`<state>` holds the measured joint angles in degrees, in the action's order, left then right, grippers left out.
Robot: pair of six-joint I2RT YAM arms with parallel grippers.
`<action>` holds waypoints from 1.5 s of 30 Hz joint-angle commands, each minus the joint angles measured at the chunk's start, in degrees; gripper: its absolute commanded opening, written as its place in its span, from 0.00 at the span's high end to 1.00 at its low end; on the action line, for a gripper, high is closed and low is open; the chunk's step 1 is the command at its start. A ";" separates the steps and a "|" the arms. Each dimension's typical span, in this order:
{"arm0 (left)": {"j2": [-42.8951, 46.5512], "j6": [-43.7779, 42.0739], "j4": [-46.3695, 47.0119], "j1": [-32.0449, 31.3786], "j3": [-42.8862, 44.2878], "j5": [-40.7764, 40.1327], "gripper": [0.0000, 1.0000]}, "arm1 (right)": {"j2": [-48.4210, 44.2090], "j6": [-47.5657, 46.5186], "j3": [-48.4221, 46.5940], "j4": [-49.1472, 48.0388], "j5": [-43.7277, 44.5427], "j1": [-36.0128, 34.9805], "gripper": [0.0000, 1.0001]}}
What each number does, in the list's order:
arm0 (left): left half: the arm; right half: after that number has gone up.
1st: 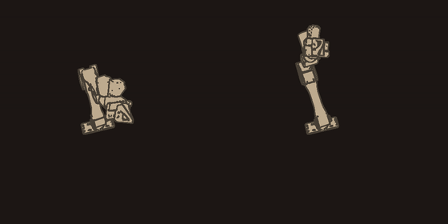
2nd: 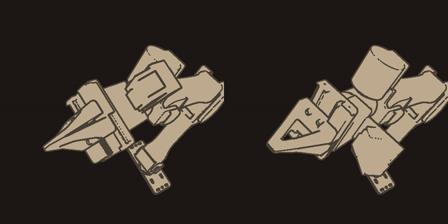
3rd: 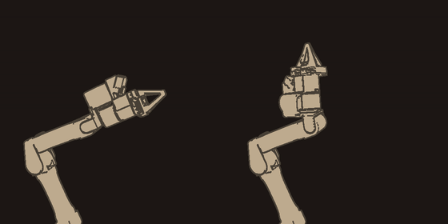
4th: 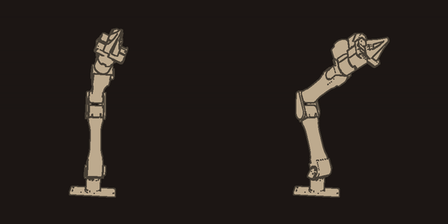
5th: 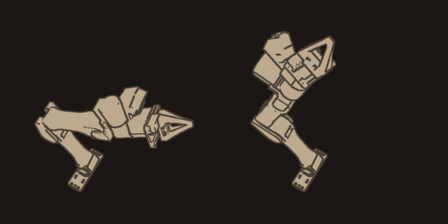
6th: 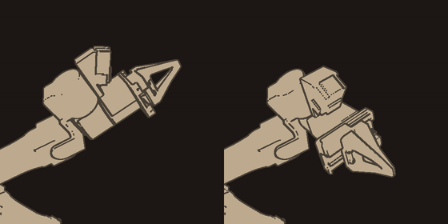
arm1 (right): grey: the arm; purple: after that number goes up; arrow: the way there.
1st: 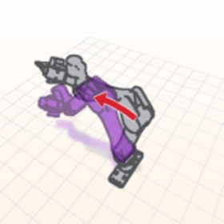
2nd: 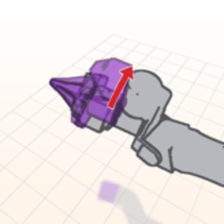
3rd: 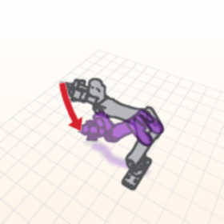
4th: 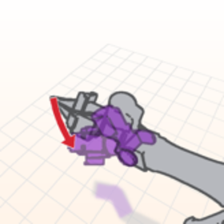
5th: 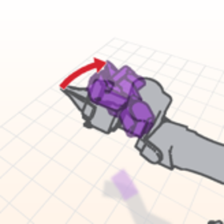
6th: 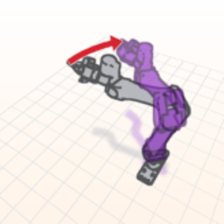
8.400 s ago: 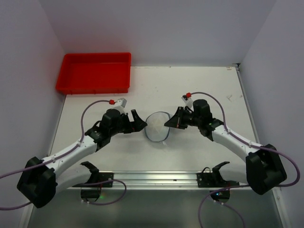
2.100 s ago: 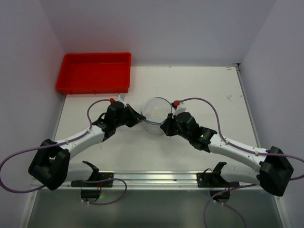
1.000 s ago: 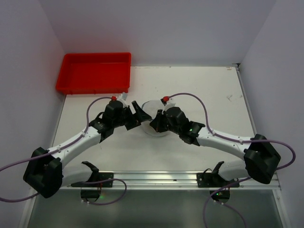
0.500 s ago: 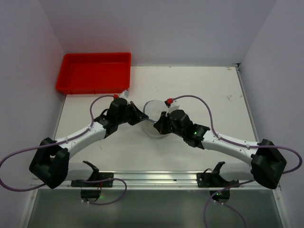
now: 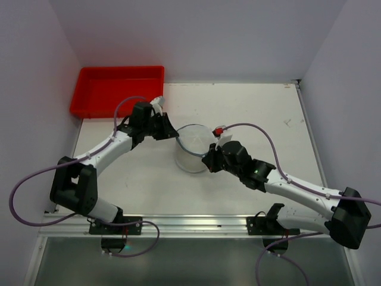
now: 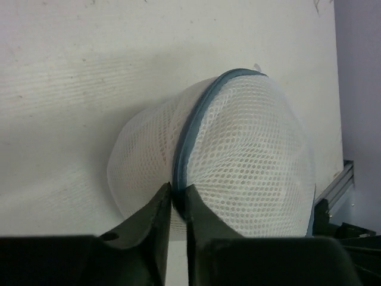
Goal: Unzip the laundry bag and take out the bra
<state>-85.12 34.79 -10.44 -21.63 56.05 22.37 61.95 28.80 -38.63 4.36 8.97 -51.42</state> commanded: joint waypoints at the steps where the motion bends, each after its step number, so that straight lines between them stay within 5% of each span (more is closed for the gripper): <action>1: 0.91 -5.27 -2.40 2.73 2.32 -0.49 0.72 | 1.76 0.20 -3.90 0.13 -4.39 -0.08 1.00; 2: 3.27 -3.25 -0.48 2.73 -0.22 -0.05 0.40 | 3.25 0.99 -4.25 -0.75 -5.01 -0.17 1.00; 5: 9.59 6.76 2.51 2.30 -7.41 0.13 0.00 | 6.15 3.63 -6.27 -3.91 -6.77 -0.35 1.00; 9: 18.05 18.97 7.09 -1.92 -16.23 -5.30 0.00 | 11.94 4.95 -9.35 -6.82 -6.95 -1.75 1.00; 15: 17.54 24.01 12.54 -7.90 -17.47 -7.96 0.00 | 15.13 5.04 -10.85 -7.61 -6.51 -3.16 1.00; 19: 15.17 23.66 13.60 -8.96 -14.92 -9.89 0.05 | 14.95 5.30 -10.32 -7.52 -6.16 -3.25 1.00; 22: 12.71 23.05 13.69 -9.05 -13.08 -10.15 0.19 | 14.34 5.39 -9.80 -7.44 -5.72 -3.25 1.00; 25: 10.77 23.31 13.78 -9.13 -12.72 -9.63 0.51 | 13.81 5.39 -9.45 -7.00 -5.37 -3.25 1.00; 26: 10.24 23.31 14.04 -9.22 -12.72 -9.54 0.71 | 13.63 5.39 -9.18 -6.91 -5.11 -3.25 1.00; 29: 10.85 21.83 13.17 -9.22 -12.81 -9.54 1.00 | 12.06 4.87 -8.04 -4.99 -3.61 -3.25 1.00; 36: 13.05 14.88 7.89 -4.22 -13.07 -5.26 1.00 | 4.06 0.48 -1.54 -0.59 2.54 -0.97 1.00; 45: 18.76 5.56 2.79 0.89 -16.41 2.15 1.00 | 1.24 -1.37 2.87 2.14 -4.39 15.91 1.00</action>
<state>-69.95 47.66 -2.96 -22.74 41.12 24.84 63.44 30.33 -35.97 2.44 1.85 -38.52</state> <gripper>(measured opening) 0.025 0.010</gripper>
